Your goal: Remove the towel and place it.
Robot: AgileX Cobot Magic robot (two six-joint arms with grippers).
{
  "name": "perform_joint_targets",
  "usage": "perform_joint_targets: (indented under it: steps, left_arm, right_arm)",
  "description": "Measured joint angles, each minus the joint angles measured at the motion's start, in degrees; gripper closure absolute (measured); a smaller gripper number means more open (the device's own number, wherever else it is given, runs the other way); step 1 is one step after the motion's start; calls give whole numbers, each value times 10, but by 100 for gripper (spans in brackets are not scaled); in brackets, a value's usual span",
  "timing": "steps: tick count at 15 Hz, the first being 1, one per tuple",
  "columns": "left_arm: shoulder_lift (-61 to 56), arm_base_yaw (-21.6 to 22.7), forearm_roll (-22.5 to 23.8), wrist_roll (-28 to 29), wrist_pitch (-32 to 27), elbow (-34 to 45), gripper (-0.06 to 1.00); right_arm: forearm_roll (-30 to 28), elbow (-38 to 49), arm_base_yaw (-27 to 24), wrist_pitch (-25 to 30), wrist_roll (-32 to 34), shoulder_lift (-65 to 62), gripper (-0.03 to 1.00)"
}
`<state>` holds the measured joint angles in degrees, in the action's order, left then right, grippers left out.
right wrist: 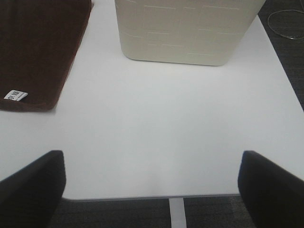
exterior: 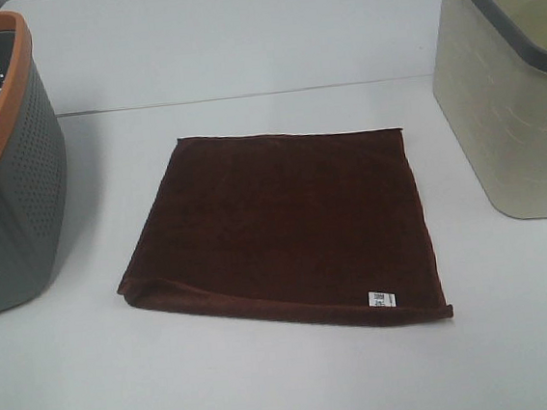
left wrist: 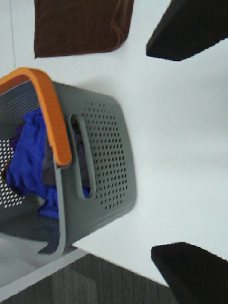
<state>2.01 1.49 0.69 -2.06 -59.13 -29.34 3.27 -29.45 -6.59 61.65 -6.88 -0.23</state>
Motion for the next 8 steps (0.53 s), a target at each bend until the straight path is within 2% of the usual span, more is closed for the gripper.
perform_joint_targets:
  steps: [1,8]
  left_arm:
    - [-15,0,-30,-21,-3,3,-4]
    - [-23,0,-40,-25,-5,3,-4]
  right_arm:
    - [5,5,0,-5,0,0,1]
    - [6,5,0,-9,0,0,1]
